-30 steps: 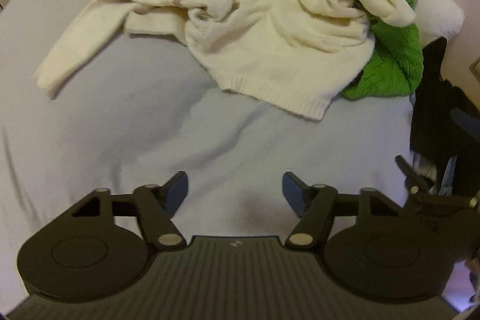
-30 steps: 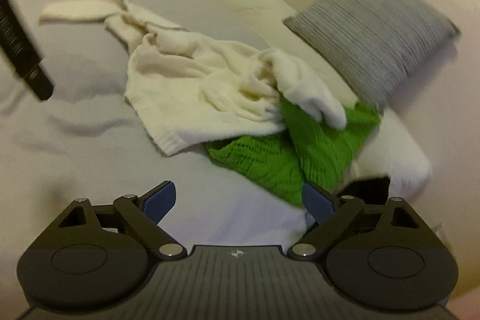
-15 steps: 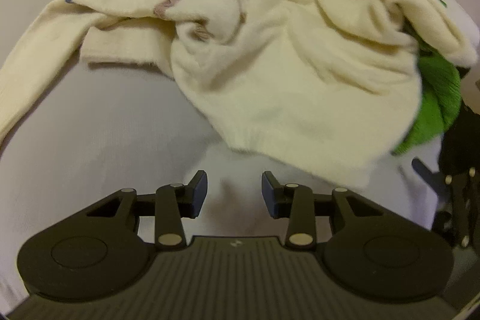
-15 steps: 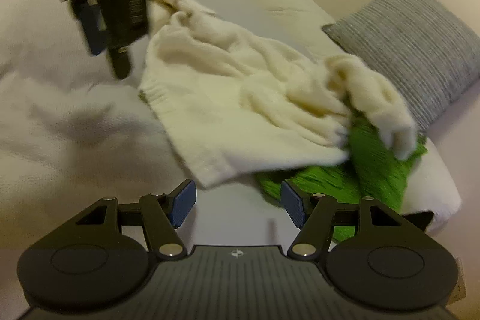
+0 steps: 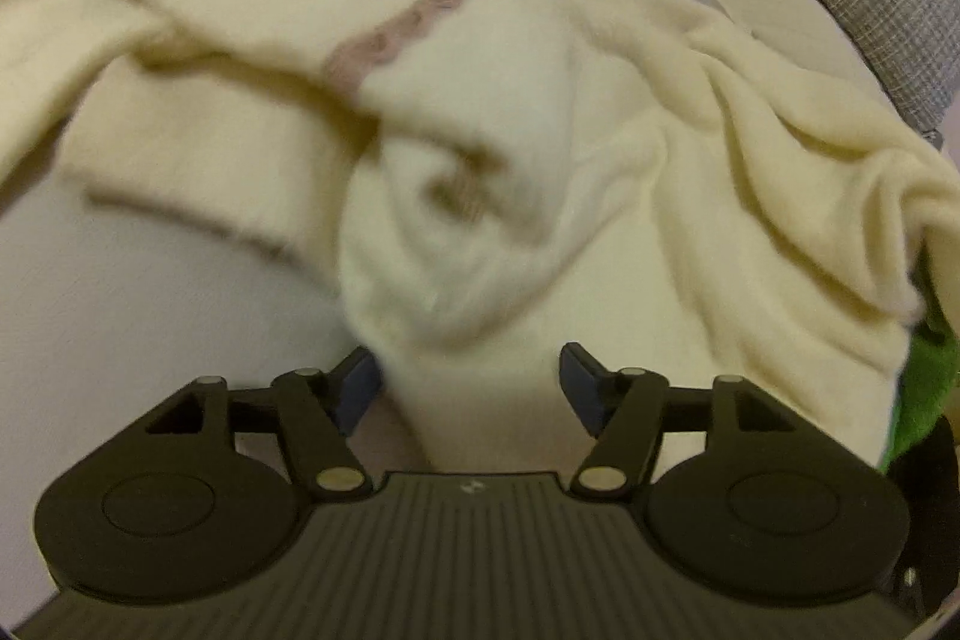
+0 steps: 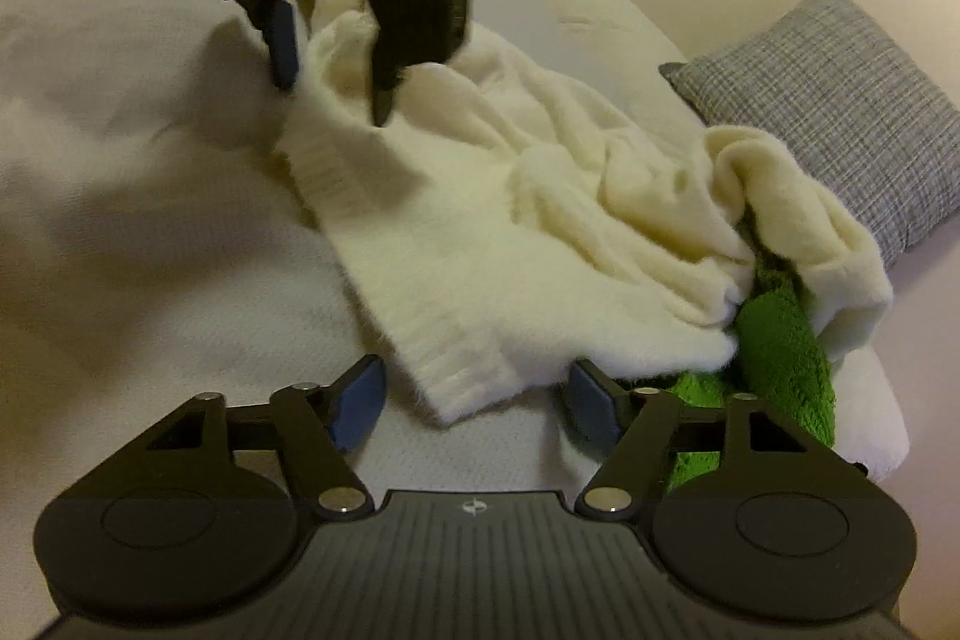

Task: Fold clothes
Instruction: 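Reach both grippers to the cream sweater and close on its fabric, then lift the cream sweater with both grippers and shake it out in the air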

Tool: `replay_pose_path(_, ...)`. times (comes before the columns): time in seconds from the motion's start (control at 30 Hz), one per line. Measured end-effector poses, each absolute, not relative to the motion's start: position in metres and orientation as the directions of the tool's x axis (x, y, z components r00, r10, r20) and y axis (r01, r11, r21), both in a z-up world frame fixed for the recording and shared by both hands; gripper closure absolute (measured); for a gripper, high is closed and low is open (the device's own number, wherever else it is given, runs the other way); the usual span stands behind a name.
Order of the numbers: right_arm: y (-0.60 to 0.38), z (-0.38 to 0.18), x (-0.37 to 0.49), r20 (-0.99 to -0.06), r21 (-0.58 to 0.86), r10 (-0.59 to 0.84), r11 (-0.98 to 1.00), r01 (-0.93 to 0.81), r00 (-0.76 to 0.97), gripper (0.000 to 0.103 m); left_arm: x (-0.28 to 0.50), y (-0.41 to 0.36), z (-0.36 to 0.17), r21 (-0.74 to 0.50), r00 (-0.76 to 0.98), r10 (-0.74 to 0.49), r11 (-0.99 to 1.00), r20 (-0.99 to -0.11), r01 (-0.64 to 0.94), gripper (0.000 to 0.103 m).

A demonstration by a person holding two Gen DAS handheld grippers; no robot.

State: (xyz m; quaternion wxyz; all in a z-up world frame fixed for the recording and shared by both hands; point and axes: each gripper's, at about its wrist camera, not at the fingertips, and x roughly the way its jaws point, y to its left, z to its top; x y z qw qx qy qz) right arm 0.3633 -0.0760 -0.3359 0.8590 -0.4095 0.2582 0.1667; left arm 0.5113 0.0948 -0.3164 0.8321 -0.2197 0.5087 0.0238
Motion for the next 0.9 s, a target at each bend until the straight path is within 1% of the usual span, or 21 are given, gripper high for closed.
replay_pose_path(0.03, -0.075, -0.337, 0.366, -0.578, -0.617, 0.072, 0.613, -0.494, 0.813, 0.034, 0.518, 0.094, -0.319, -0.329, 0.469, -0.177, 0.907, -0.865, -0.263, 0.055)
replay_pose_path(0.07, -0.073, -0.338, 0.369, -0.572, -0.622, 0.068, 0.614, -0.486, 0.818, 0.035, 0.522, 0.093, -0.321, -0.32, 0.461, -0.174, 0.911, -0.87, -0.26, 0.063)
replay_pose_path(0.1, -0.072, -0.338, 0.371, -0.567, -0.629, 0.06, 0.613, -0.478, 0.822, 0.039, 0.523, 0.093, -0.32, -0.32, 0.462, -0.178, 0.914, -0.869, -0.25, 0.077)
replay_pose_path(0.13, -0.071, -0.339, 0.374, -0.562, -0.636, 0.052, 0.612, -0.471, 0.825, 0.047, 0.524, 0.093, -0.319, -0.319, 0.463, -0.181, 0.917, -0.868, -0.24, 0.086)
replay_pose_path(0.17, -0.071, -0.339, 0.376, -0.557, -0.642, 0.043, 0.61, -0.464, 0.829, 0.052, 0.524, 0.094, -0.318, -0.324, 0.467, -0.187, 0.917, -0.865, -0.233, 0.086)
replay_pose_path(0.2, -0.071, -0.338, 0.378, -0.547, -0.648, 0.042, 0.61, -0.455, 0.836, 0.067, 0.522, 0.097, -0.316, -0.337, 0.476, -0.197, 0.913, -0.857, -0.228, 0.087)
replay_pose_path(0.23, -0.072, -0.336, 0.379, -0.536, -0.654, 0.043, 0.61, -0.447, 0.843, 0.087, 0.519, 0.1, -0.314, -0.35, 0.486, -0.207, 0.909, -0.849, -0.224, 0.087)
replay_pose_path(0.27, -0.075, -0.333, 0.38, -0.519, -0.654, 0.043, 0.623, -0.429, 0.854, 0.088, 0.517, 0.102, -0.313, -0.362, 0.493, -0.217, 0.905, -0.843, -0.221, 0.087)
replay_pose_path(0.3, -0.078, -0.329, 0.381, -0.498, -0.65, 0.048, 0.64, -0.409, 0.866, 0.088, 0.516, 0.106, -0.315, -0.368, 0.493, -0.221, 0.902, -0.842, -0.224, 0.084)
replay_pose_path(0.33, -0.078, -0.33, 0.382, -0.489, -0.657, 0.042, 0.639, -0.4, 0.871, 0.088, 0.518, 0.109, -0.319, -0.369, 0.486, -0.22, 0.899, -0.846, -0.236, 0.076)
replay_pose_path(0.37, -0.077, -0.332, 0.383, -0.483, -0.665, 0.034, 0.635, -0.392, 0.875, 0.083, 0.52, 0.111, -0.322, -0.375, 0.478, -0.222, 0.892, -0.85, -0.253, 0.073)
replay_pose_path(0.4, -0.077, -0.333, 0.384, -0.476, -0.674, 0.026, 0.632, -0.384, 0.879, 0.066, 0.522, 0.113, -0.325, -0.381, 0.471, -0.225, 0.884, -0.853, -0.269, 0.074)
replay_pose_path(0.43, -0.076, -0.336, 0.385, -0.459, -0.695, 0.011, 0.618, -0.367, 0.888, 0.062, 0.523, 0.114, -0.326, -0.389, 0.468, -0.229, 0.878, -0.854, -0.28, 0.083)
replay_pose_path(0.47, -0.076, -0.337, 0.386, -0.462, -0.695, 0.02, 0.613, -0.376, 0.887, 0.067, 0.521, 0.115, -0.322, -0.395, 0.477, -0.233, 0.876, -0.847, -0.275, 0.088)
replay_pose_path(0.5, -0.078, -0.333, 0.388, -0.478, -0.669, 0.038, 0.632, -0.391, 0.878, 0.09, 0.518, 0.114, -0.314, -0.395, 0.493, -0.229, 0.88, -0.839, -0.262, 0.09)
replay_pose_path(0.57, -0.085, -0.318, 0.39, -0.48, -0.611, 0.069, 0.69, -0.389, 0.875, 0.091, 0.513, 0.113, -0.299, -0.393, 0.526, -0.223, 0.888, -0.821, -0.237, 0.092)
replay_pose_path(0.63, -0.088, -0.301, 0.39, -0.447, -0.602, 0.073, 0.712, -0.361, 0.891, 0.092, 0.507, 0.113, -0.281, -0.397, 0.562, -0.22, 0.893, -0.797, -0.213, 0.093)
replay_pose_path(0.7, -0.093, -0.279, 0.391, -0.412, -0.586, 0.06, 0.746, -0.315, 0.909, 0.093, 0.496, 0.119, -0.251, -0.427, 0.62, -0.228, 0.884, -0.75, -0.192, 0.094)
replay_pose_path(0.8, -0.105, -0.239, 0.394, -0.34, -0.559, 0.032, 0.796, -0.23, 0.94, 0.095, 0.48, 0.129, -0.206, -0.474, 0.698, -0.243, 0.866, -0.674, -0.157, 0.095)
replay_pose_path(0.9, -0.113, -0.194, 0.393, -0.237, -0.548, 0.034, 0.821, -0.163, 0.971, 0.096, 0.463, 0.134, -0.16, -0.497, 0.766, -0.243, 0.86, -0.596, -0.114, 0.095)
